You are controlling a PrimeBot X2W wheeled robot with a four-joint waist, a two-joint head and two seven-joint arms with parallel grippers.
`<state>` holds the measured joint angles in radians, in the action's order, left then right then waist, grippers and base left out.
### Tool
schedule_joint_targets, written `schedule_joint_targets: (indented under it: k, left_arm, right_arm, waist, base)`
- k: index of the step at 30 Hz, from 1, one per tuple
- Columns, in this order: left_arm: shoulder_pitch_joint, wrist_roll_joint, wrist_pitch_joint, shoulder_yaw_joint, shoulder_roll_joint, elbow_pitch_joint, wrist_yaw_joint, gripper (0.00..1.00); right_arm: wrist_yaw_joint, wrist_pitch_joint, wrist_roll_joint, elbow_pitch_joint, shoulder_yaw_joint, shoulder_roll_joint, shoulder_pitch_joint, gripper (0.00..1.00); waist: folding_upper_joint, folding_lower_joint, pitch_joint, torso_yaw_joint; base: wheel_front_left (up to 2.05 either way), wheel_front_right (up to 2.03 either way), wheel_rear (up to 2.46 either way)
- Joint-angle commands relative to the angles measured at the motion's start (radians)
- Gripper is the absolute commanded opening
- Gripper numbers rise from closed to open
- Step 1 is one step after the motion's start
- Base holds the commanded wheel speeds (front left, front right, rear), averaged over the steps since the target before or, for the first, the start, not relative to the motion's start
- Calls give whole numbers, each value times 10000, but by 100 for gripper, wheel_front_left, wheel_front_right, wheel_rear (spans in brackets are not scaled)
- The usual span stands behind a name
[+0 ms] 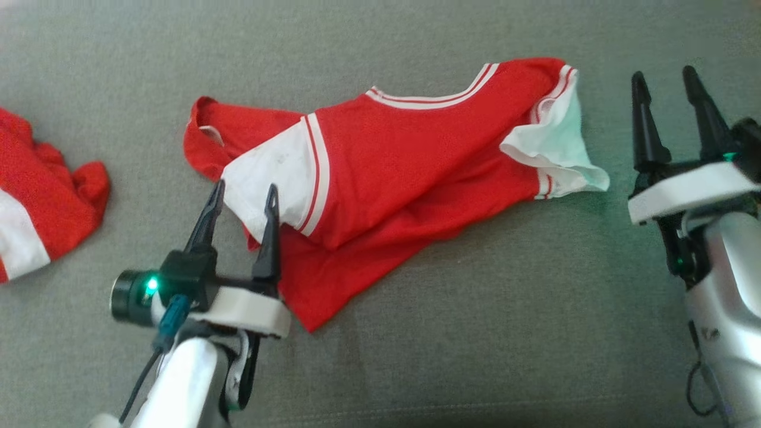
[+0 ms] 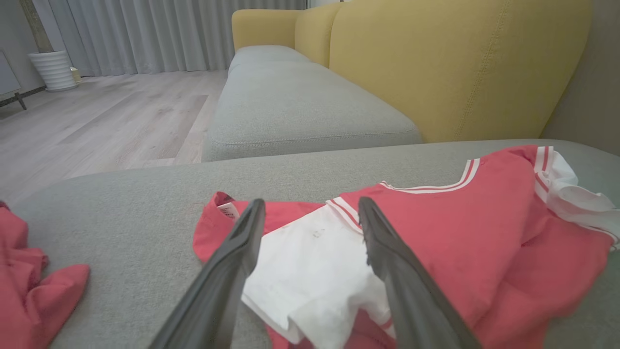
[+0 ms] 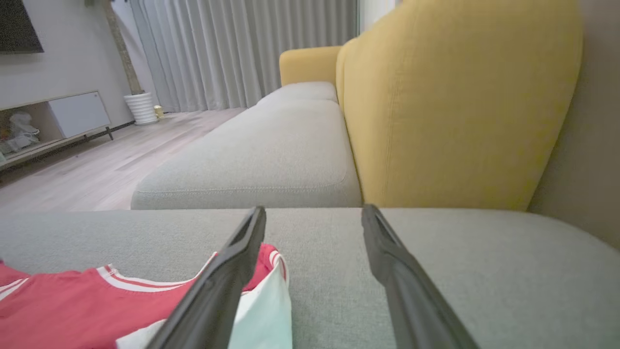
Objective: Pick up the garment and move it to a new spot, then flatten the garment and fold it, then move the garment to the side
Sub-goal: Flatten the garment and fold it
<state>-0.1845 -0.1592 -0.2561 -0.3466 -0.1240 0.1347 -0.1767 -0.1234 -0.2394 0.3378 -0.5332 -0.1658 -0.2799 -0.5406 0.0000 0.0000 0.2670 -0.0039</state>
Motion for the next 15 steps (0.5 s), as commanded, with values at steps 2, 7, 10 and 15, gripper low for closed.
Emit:
schedule_joint_targets:
  k: [2, 7, 10, 15]
  left_arm:
    - [82, 73, -57, 409, -258, -261, -77, 100]
    - [459, 38, -57, 470, -356, -234, -131, 100]
    - [722, 1, -57, 493, -389, -246, -180, 100]
    - [1042, -52, -57, 534, -432, -275, -278, 100]
  right_arm:
    - [-73, -129, -644, 1060, 273, 100, 718, 100]
    - [-73, 367, -1651, 2694, 894, 751, 2384, 100]
    - [-73, 805, -2047, 3622, 1027, 1192, 3359, 100]
    - [-73, 1326, -2321, 4645, 1102, 1613, 4369, 100]
  waist:
    - [0, 0, -376, -201]
    - [0, 0, -828, -304]
    - [0, 0, -1067, -359]
    - [0, 0, -1258, -405]
  base:
    - [0, 0, 0]
    - [0, 0, 0]
    - [0, 0, 0]
    - [0, 0, 0]
